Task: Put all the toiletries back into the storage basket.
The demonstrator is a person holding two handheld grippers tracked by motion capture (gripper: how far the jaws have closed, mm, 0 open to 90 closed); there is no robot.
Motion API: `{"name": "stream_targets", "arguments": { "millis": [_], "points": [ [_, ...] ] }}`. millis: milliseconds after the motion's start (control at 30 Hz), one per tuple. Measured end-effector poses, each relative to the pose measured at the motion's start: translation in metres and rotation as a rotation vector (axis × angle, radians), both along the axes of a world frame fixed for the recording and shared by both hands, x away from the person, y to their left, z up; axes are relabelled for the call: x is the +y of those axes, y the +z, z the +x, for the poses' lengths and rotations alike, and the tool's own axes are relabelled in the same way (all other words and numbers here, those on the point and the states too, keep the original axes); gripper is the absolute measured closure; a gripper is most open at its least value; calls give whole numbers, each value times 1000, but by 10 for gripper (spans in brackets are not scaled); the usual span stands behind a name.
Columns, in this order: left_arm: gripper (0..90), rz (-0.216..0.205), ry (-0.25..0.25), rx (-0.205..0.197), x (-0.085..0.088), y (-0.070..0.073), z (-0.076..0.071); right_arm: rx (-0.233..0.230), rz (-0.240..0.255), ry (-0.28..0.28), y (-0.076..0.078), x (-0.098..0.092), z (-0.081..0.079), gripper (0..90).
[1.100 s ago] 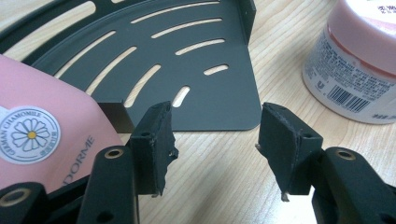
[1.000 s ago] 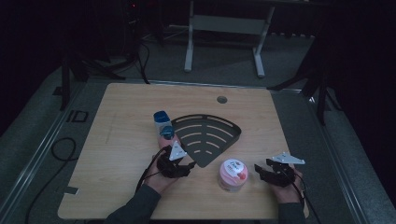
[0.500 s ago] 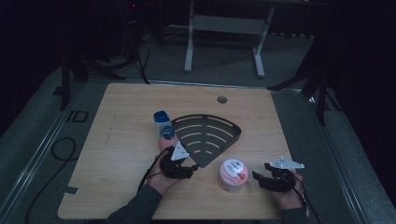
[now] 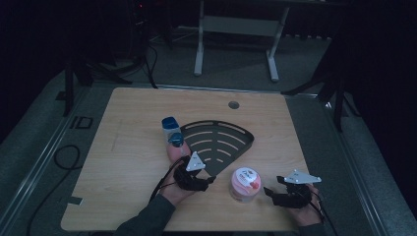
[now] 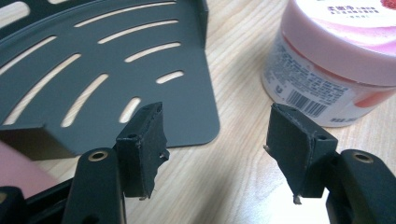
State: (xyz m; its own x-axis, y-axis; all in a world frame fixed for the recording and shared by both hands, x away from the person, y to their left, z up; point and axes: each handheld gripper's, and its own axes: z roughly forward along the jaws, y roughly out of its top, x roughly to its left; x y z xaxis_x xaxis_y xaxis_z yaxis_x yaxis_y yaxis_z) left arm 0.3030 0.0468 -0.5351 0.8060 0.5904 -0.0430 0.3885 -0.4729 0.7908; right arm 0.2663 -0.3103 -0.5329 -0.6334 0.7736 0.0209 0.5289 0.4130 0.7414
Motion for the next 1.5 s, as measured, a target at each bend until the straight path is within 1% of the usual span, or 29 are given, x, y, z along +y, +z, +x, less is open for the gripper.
{"name": "stream_targets", "arguments": {
  "millis": [67,100,267,367,400,433,533,567,700,733,767,833,867,900,933,1067,1267,1367,1500],
  "points": [
    [369,0,0,0,0,0,0,3,2,4,0,1,-1,283],
    [369,-2,-4,6,-2,-1,0,0,10,25,1,2,-2,285],
    [360,-12,-28,17,-5,-2,0,5,27,80,2,6,-5,315],
    [352,-12,-47,24,-7,-3,0,8,31,105,2,9,-6,317],
    [352,-12,-47,24,-7,-3,0,8,31,105,2,9,-6,317],
    [352,-17,-50,29,-9,-3,0,-1,22,111,2,10,-7,291],
    [347,-14,-56,29,-10,-4,0,-3,0,136,2,14,-8,252],
    [346,-16,-65,35,-12,-4,0,-2,0,140,2,15,-9,245],
    [339,-16,-75,33,-15,-5,-1,2,3,146,1,16,-9,238],
    [339,-20,-93,32,-17,-5,-2,2,3,150,1,16,-9,236],
    [336,-19,-102,30,-18,-5,-2,6,16,167,1,17,-9,231],
    [336,-22,-117,30,-21,-5,-3,7,19,173,1,17,-9,230],
    [336,-22,-117,30,-21,-5,-3,7,19,173,1,17,-9,230],
    [336,-23,-139,27,-24,-5,-4,6,20,178,1,18,-9,230],
    [337,-22,-148,26,-26,-5,-5,6,22,195,2,20,-10,230],
    [332,-28,-186,27,-32,-6,-6,5,32,226,2,25,-10,228],
    [316,-25,-227,28,-41,-6,-6,1,28,262,2,31,-8,223],
    [281,-20,-243,31,-44,-8,-5,3,26,275,2,34,-7,221],
    [273,-32,-266,26,-46,-8,-6,0,17,288,3,38,-6,204]
  ]
}}
